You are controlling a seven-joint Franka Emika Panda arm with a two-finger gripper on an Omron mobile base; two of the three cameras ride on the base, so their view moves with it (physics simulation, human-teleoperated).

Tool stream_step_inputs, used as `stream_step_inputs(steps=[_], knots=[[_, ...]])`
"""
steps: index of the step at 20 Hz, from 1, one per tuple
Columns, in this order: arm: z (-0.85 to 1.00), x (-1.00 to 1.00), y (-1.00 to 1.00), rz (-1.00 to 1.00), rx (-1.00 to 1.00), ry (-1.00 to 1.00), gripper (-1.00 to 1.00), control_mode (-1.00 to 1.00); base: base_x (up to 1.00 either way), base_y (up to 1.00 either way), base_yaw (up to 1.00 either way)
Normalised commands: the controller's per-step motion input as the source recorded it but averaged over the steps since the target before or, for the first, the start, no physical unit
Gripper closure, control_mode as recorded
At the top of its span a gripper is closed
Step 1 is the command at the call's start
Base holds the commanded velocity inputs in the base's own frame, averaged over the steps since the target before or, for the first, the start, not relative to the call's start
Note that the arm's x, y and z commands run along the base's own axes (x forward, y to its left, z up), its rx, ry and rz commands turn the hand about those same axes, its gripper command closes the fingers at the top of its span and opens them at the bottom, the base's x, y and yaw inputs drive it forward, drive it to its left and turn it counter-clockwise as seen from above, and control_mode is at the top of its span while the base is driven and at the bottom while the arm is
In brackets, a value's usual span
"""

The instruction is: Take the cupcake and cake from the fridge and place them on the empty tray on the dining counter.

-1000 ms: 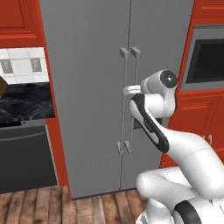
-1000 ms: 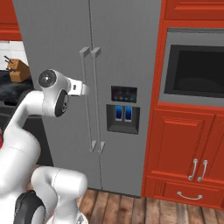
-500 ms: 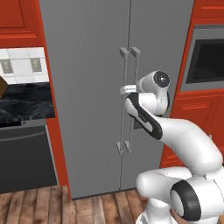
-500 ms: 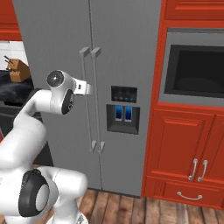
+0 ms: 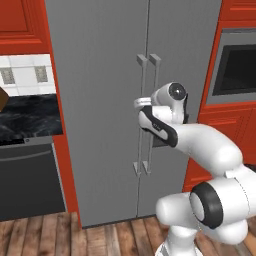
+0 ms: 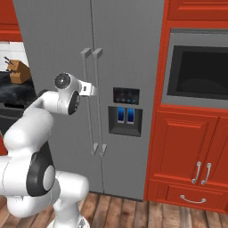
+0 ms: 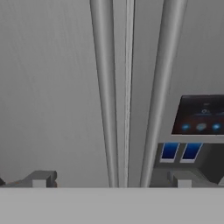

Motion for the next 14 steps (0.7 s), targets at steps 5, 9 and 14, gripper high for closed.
stream_step_inputs(steps=[5, 9, 14], knots=[[-0.12, 0.39, 0.12, 0.0, 0.0, 0.0, -1.0, -1.0, 0.0, 0.0, 0.0], [-0.11, 0.39, 0.04, 0.0, 0.0, 0.0, -1.0, -1.0, 0.0, 0.0, 0.0], [-0.17, 0.41, 0.0, 0.0, 0.0, 0.0, -1.0, -1.0, 0.0, 0.0, 0.0]])
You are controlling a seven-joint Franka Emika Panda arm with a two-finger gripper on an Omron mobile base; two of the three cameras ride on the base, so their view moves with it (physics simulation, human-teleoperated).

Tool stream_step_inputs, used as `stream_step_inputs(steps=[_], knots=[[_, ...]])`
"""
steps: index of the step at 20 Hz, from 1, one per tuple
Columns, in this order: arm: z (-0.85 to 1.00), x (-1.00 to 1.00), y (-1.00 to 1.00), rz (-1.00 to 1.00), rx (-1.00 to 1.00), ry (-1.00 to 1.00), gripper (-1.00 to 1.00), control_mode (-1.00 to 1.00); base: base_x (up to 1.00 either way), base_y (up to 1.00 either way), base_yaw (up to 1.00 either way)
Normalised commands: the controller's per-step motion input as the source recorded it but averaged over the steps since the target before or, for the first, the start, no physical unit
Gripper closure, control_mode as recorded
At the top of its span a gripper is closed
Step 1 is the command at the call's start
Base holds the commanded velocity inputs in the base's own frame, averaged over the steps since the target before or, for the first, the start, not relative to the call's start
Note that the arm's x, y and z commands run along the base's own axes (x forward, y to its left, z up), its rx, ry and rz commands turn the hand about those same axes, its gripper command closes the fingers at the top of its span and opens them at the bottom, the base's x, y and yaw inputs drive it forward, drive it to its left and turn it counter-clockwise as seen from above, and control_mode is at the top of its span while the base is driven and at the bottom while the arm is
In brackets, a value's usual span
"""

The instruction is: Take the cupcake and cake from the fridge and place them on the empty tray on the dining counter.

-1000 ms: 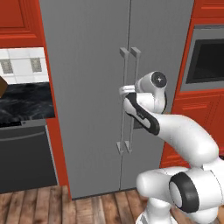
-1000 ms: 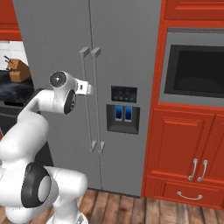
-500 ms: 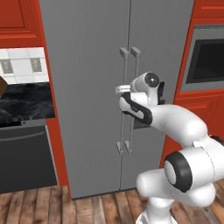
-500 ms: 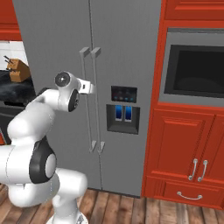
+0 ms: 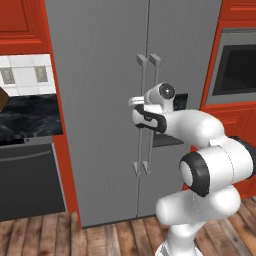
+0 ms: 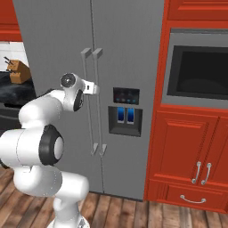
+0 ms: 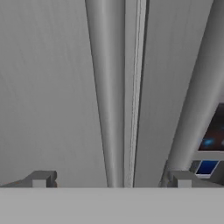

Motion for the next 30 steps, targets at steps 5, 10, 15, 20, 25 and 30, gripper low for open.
stream_step_inputs(steps=[5, 10, 15, 20, 25, 30], knots=[[-0.22, 0.48, 0.06, 0.0, 0.0, 0.0, -1.0, -1.0, 0.0, 0.0, 0.0], [-0.19, 0.5, 0.03, 0.0, 0.0, 0.0, -1.0, -1.0, 0.0, 0.0, 0.0], [-0.2, 0.53, 0.05, 0.0, 0.0, 0.0, -1.0, -1.0, 0.0, 0.0, 0.0], [-0.2, 0.35, 0.3, 0.01, 0.0, 0.0, 1.0, -1.0, 0.0, 0.0, 0.0], [-0.01, -0.29, 0.93, 0.16, 0.09, 0.0, 1.0, -1.0, 0.0, 0.0, 0.0], [-0.03, -0.64, 1.0, 0.21, 0.1, 0.0, 1.0, -1.0, 0.0, 0.0, 0.0]])
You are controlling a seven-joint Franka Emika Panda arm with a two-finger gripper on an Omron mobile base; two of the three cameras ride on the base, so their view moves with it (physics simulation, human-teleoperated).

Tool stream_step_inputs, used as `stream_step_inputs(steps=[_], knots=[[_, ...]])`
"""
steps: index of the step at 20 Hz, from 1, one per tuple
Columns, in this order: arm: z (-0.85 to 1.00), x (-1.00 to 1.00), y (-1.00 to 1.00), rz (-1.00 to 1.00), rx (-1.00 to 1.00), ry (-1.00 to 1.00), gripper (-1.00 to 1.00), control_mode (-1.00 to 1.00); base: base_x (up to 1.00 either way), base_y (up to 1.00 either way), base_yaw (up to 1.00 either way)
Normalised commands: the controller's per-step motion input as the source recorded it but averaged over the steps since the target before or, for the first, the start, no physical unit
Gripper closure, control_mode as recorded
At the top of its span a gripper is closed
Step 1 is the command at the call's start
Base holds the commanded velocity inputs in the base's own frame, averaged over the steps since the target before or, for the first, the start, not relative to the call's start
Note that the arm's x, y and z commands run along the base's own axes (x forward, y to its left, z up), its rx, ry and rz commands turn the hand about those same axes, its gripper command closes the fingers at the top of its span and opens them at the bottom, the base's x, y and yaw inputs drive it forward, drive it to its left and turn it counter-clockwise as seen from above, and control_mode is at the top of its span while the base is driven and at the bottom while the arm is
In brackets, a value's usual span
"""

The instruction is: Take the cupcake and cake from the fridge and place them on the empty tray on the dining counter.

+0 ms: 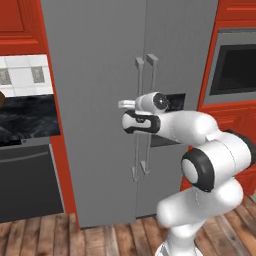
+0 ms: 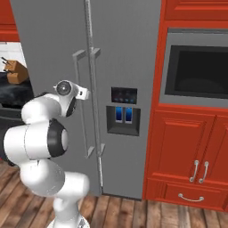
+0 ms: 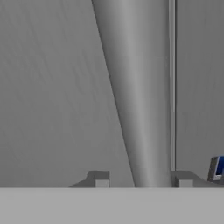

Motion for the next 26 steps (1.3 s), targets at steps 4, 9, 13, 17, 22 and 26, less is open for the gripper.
stream_step_inputs(steps=[4, 9, 13, 17, 22, 26], knots=[[-0.06, -1.0, 1.0, 0.14, -0.01, -0.03, 1.0, -1.0, 0.0, 0.0, 0.0], [0.01, -0.92, 1.0, 0.05, -0.15, 0.0, 1.0, -1.0, 0.0, 0.0, 0.0], [0.14, -0.83, 1.0, 0.0, -0.27, 0.06, 1.0, -1.0, 0.0, 0.0, 0.0], [0.77, -0.99, 0.94, 0.0, -0.21, 0.18, 1.0, -1.0, 0.0, 0.0, 0.0], [1.0, -1.0, 0.03, -0.01, -0.03, 0.24, 1.0, -1.0, 0.0, 0.0, 0.0], [0.96, -1.0, -0.83, 0.0, 0.06, 0.11, 1.0, -1.0, 0.0, 0.0, 0.0]])
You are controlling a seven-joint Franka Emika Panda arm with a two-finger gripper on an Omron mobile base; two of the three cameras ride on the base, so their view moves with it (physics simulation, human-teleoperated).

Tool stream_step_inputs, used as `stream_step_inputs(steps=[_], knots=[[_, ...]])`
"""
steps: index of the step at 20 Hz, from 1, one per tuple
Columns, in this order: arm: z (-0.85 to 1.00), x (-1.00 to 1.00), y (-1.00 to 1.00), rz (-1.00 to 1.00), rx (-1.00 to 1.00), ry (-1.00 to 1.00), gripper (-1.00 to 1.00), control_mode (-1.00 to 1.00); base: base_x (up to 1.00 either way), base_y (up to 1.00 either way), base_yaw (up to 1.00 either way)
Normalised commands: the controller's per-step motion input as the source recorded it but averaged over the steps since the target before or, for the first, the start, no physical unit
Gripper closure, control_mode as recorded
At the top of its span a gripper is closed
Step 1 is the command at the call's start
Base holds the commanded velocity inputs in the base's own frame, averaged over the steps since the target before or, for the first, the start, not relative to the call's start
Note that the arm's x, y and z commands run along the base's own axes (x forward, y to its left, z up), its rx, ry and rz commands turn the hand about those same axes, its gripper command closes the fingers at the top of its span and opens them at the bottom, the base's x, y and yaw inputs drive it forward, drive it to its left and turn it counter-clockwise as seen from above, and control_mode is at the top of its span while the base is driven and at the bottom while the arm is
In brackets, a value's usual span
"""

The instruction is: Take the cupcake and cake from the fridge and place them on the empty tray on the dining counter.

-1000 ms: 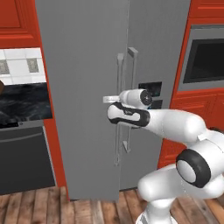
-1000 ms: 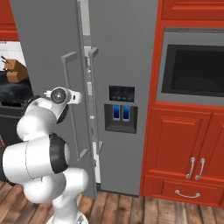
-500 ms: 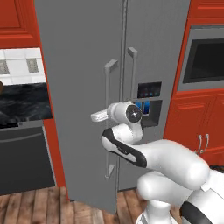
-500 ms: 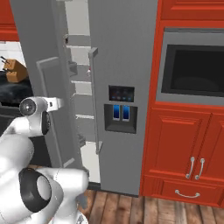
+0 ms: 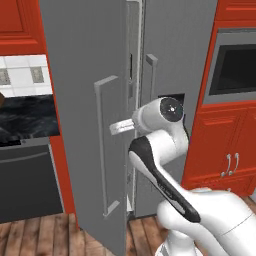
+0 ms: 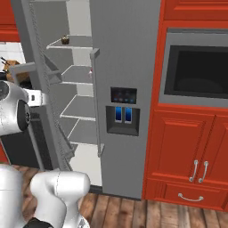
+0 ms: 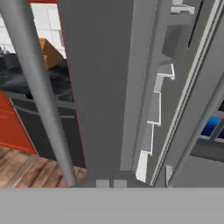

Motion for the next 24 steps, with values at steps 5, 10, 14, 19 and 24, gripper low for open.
stream_step_inputs(steps=[5, 10, 14, 19, 24], knots=[[0.43, -1.0, -1.0, 0.07, 0.27, -0.03, 1.0, -1.0, 0.0, 0.0, 0.0], [-0.02, -0.23, -0.82, 0.24, 0.53, -0.01, 1.0, -1.0, 0.0, 0.0, 0.0], [-0.03, 0.45, -0.36, 0.45, 0.55, 0.03, 1.0, -1.0, 0.0, 0.0, 0.0], [-0.01, 0.67, 0.09, 0.29, 0.25, 0.28, 1.0, -1.0, 0.0, 0.0, 0.0], [-0.26, 0.48, 0.6, 0.0, 0.08, 0.12, 1.0, -1.0, 0.0, 0.0, 0.0]])
